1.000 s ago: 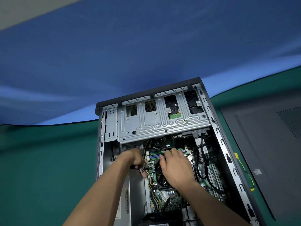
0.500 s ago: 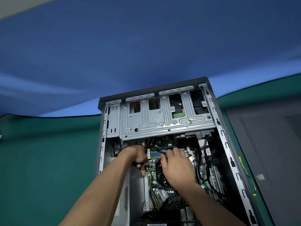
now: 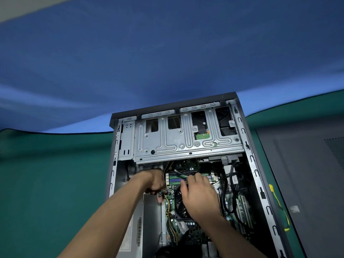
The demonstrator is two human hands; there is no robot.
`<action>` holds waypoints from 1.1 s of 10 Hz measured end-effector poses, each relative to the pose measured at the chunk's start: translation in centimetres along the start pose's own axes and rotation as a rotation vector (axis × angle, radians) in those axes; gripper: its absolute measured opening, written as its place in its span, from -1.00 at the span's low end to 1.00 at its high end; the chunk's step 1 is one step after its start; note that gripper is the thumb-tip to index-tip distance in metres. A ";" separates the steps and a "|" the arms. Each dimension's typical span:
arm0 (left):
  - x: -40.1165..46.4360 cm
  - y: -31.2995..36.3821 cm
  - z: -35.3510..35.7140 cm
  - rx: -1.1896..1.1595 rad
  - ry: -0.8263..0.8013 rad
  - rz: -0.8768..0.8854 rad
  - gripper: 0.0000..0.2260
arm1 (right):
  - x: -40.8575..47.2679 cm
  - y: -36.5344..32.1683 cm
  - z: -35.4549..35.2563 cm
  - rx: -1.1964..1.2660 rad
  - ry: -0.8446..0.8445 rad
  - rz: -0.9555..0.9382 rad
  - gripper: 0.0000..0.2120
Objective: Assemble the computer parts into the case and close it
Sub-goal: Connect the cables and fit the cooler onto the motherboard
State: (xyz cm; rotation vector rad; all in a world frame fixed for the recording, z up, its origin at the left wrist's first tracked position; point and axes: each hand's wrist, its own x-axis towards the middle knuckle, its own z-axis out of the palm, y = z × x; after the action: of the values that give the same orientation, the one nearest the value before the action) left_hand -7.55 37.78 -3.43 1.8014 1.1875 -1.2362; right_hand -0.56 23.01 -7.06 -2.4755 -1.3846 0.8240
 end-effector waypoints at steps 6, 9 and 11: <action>-4.1 2.0 3.1 0.202 0.448 0.099 -0.75 | -0.7 0.4 -1.2 0.070 -0.042 0.014 -0.57; -7.8 3.9 7.9 0.004 0.672 0.346 -0.72 | -5.2 -0.3 -4.7 0.170 0.018 0.191 -0.74; -8.2 5.1 10.4 -0.070 0.641 0.315 -0.64 | -9.8 0.7 -9.0 0.284 0.231 0.125 -0.89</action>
State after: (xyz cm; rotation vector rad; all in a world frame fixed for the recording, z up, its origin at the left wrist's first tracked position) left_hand -7.74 24.21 0.65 2.3034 1.1801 -0.4359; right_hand 0.85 15.43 3.78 -2.3640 -0.9719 0.6774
